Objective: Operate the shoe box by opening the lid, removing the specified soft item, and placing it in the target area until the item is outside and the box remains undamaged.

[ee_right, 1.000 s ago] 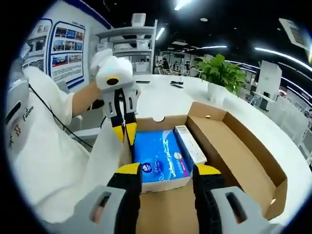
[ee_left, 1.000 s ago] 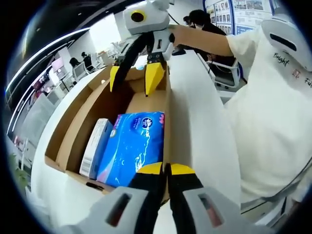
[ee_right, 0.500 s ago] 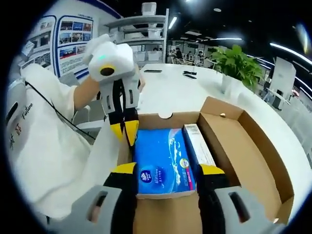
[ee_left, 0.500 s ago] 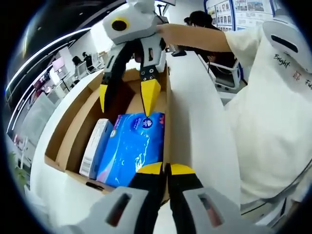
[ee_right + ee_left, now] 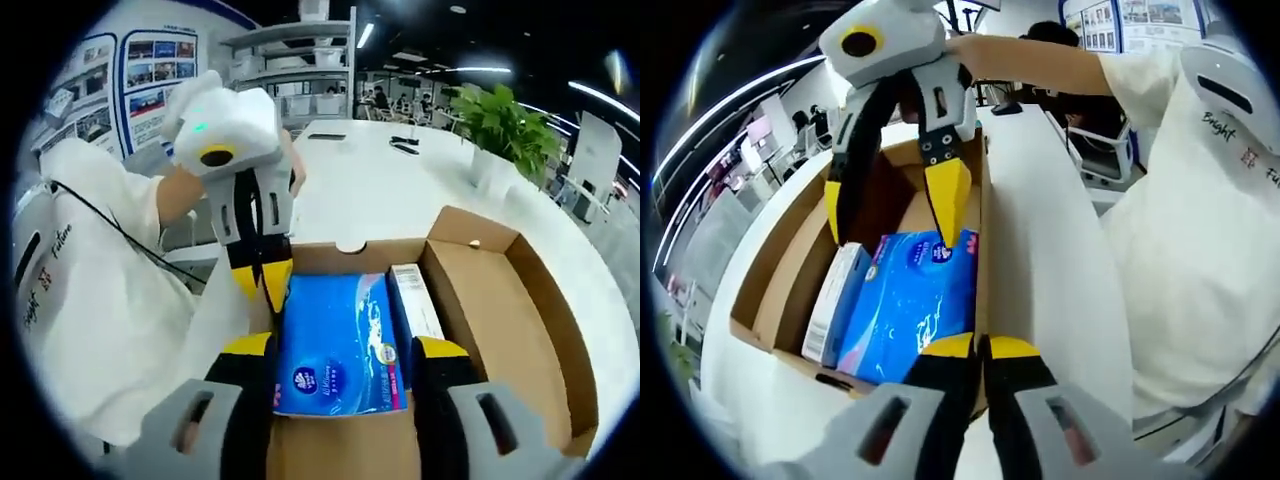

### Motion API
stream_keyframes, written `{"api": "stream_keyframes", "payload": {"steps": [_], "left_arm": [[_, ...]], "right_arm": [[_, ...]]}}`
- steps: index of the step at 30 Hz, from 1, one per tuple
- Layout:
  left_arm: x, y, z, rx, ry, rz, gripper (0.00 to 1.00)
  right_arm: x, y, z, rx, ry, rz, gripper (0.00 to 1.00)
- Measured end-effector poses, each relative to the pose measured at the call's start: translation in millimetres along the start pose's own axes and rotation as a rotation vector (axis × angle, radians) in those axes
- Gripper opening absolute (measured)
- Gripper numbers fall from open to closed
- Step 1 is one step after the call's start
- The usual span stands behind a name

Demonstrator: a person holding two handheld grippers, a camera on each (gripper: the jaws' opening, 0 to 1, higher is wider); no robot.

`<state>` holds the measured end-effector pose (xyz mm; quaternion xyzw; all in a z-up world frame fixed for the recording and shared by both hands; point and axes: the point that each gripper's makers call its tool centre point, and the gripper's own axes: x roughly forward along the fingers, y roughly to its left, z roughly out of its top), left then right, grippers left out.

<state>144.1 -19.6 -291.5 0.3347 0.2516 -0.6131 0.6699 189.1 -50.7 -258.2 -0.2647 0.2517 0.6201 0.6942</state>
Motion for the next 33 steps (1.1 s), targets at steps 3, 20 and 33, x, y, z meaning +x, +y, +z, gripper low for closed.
{"api": "stream_keyframes", "payload": {"steps": [3,20,33], "left_arm": [[0,-0.1,0.1,0.003,-0.001,0.004,0.02],[0,-0.5,0.1,0.006,-0.004,0.008,0.02],[0,-0.1,0.1,0.004,-0.003,0.009,0.02]], "right_arm": [[4,-3,-3.5,-0.015,0.028,-0.009,0.55],[37,0,-14.0,-0.061,0.158,0.064,0.57],[45,5,-20.6,-0.079,0.241,0.075,0.57]]}}
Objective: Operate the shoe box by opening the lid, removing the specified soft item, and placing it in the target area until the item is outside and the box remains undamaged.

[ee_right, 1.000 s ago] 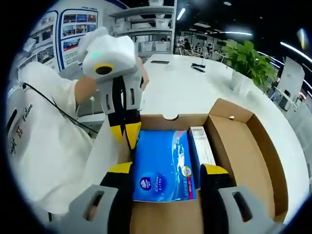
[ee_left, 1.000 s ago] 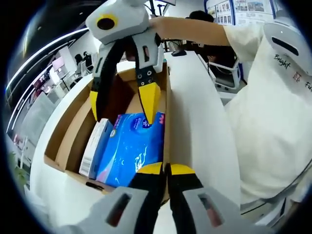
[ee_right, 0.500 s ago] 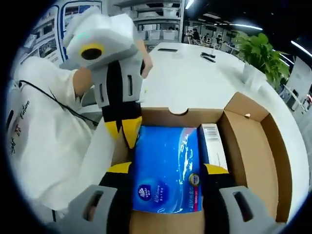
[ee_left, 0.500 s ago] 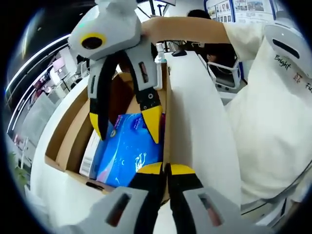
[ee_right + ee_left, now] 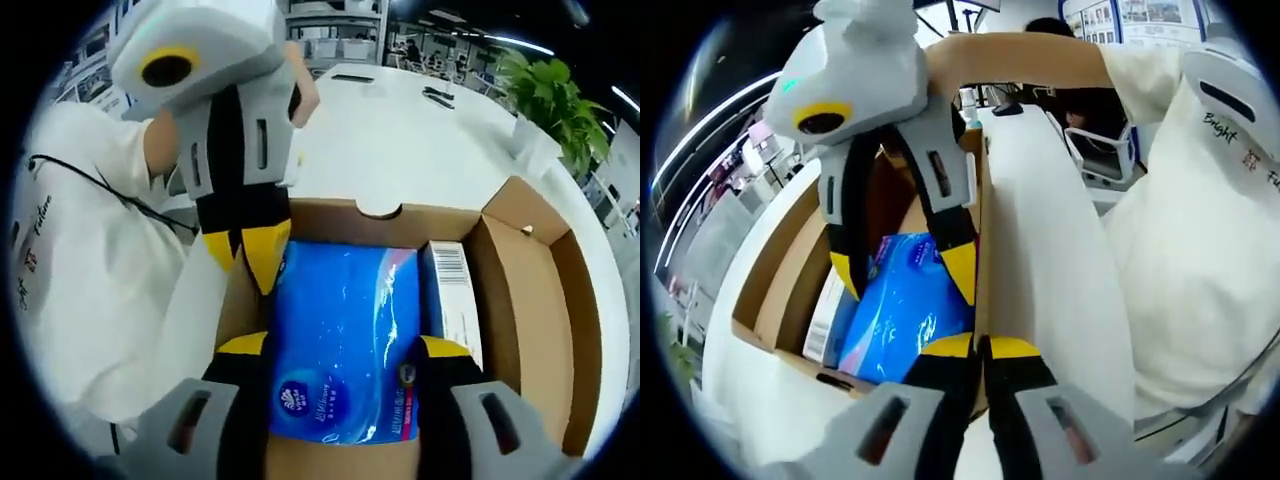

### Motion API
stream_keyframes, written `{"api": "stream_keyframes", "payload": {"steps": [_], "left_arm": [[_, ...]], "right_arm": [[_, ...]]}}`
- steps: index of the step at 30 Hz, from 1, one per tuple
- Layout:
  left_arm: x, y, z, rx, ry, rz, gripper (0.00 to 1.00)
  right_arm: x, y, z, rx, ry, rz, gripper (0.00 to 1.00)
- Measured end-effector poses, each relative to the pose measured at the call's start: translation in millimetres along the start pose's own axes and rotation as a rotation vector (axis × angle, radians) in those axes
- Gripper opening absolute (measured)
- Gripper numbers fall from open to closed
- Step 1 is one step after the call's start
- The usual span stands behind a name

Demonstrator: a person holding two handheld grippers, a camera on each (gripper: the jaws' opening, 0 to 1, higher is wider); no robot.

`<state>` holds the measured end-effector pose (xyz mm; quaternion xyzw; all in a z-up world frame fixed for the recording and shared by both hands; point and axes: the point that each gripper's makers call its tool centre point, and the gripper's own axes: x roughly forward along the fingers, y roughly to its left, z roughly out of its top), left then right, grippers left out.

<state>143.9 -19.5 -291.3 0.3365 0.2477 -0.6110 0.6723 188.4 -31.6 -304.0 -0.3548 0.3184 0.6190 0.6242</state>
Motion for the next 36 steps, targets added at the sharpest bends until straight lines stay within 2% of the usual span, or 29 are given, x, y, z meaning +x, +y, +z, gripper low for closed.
{"api": "stream_keyframes", "payload": {"steps": [16,36], "left_arm": [[0,0.3,-0.1,-0.002,0.001,0.002,0.03],[0,-0.3,0.3,-0.002,-0.001,0.007,0.03]], "right_arm": [[-6,1,-8.6,-0.01,0.026,0.005,0.55],[-25,4,-40.0,-0.012,0.11,0.01,0.55]]}}
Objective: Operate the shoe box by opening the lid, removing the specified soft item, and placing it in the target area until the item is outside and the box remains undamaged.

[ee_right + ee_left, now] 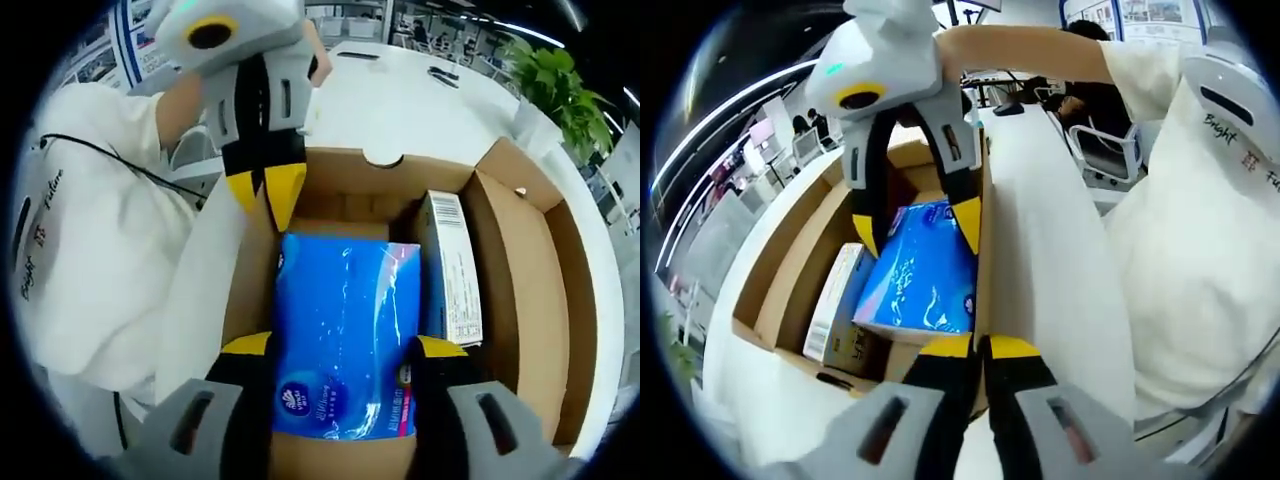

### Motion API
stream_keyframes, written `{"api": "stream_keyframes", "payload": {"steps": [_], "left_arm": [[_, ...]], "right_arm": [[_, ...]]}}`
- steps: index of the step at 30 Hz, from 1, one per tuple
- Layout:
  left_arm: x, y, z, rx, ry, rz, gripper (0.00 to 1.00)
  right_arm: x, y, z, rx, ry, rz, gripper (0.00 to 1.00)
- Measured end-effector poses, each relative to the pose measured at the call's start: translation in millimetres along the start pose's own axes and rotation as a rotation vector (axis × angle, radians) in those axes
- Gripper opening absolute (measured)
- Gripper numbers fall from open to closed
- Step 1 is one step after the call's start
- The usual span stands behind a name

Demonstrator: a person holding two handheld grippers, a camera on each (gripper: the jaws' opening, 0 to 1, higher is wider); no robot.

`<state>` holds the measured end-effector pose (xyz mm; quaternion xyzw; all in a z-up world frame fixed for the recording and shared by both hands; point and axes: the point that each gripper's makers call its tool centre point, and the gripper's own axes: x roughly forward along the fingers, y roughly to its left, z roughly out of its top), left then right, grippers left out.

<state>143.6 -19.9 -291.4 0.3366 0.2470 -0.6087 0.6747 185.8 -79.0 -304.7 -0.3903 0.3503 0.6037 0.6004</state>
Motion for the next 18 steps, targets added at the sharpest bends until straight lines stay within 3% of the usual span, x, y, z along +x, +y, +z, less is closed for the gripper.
{"api": "stream_keyframes", "payload": {"steps": [3,18], "left_arm": [[0,0.0,-0.1,0.001,0.0,0.001,0.03],[0,-0.9,-0.1,0.002,-0.004,0.006,0.03]], "right_arm": [[-4,0,-7.9,0.002,0.037,-0.002,0.55],[-15,-3,-30.7,0.004,0.081,-0.005,0.55]]}}
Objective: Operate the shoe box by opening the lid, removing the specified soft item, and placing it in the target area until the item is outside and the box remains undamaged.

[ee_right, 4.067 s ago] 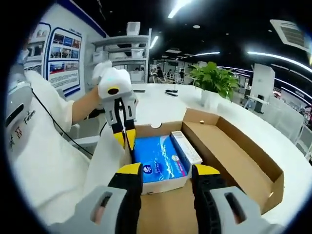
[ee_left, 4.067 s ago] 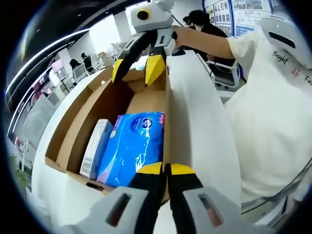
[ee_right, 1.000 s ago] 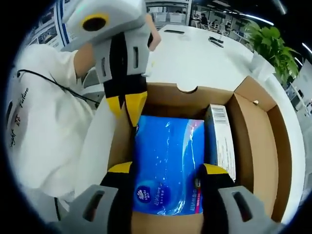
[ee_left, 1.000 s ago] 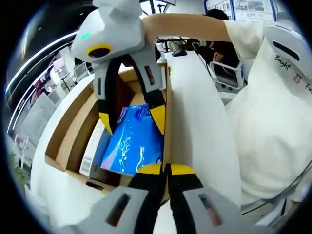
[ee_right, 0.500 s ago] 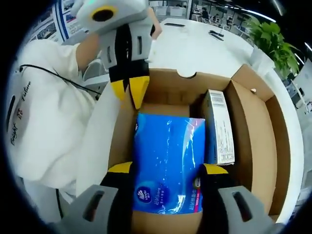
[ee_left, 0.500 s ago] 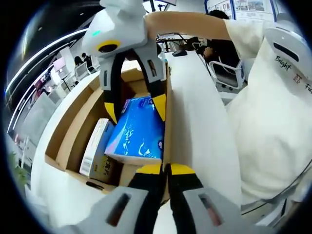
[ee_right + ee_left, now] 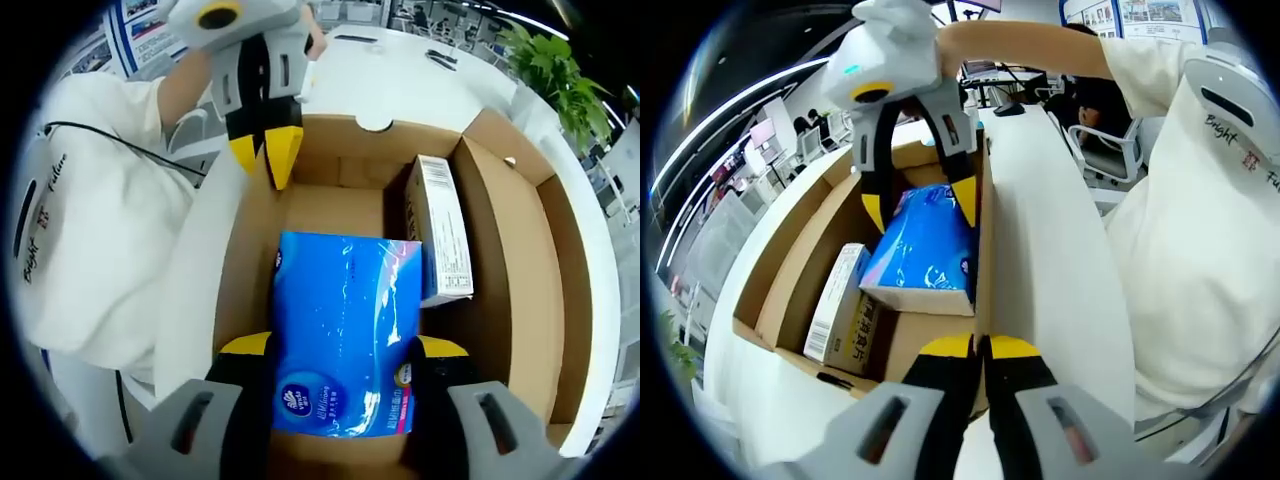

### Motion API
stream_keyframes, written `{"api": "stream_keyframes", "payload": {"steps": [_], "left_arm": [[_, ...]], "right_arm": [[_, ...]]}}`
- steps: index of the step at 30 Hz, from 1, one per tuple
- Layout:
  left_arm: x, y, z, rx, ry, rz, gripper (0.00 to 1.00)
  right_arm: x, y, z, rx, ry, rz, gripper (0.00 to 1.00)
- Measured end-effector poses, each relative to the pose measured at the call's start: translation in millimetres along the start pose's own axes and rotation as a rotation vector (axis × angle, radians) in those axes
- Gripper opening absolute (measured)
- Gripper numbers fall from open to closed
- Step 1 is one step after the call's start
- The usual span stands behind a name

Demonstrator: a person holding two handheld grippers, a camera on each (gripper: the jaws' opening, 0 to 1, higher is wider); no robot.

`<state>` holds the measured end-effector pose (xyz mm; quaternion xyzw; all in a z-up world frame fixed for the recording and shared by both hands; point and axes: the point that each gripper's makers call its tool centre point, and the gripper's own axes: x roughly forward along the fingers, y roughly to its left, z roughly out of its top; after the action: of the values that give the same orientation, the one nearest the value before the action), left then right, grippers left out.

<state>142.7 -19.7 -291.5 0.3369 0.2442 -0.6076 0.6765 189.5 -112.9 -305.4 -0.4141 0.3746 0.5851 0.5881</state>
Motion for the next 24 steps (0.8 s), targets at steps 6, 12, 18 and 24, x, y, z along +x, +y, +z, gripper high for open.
{"api": "stream_keyframes", "payload": {"steps": [6,12,18,24], "left_arm": [[0,-0.1,0.0,0.0,-0.003,0.001,0.03],[-1,0.0,0.0,0.0,-0.006,0.001,0.03],[-1,0.0,0.2,-0.002,-0.009,0.001,0.03],[-1,0.1,0.3,-0.001,-0.009,0.002,0.03]], "right_arm": [[-4,0,-9.4,-0.015,0.021,0.004,0.55],[-8,1,-19.6,-0.016,0.04,0.002,0.55],[-12,2,-27.7,-0.016,0.064,0.003,0.55],[-16,1,-39.3,-0.003,0.108,-0.005,0.55]]}}
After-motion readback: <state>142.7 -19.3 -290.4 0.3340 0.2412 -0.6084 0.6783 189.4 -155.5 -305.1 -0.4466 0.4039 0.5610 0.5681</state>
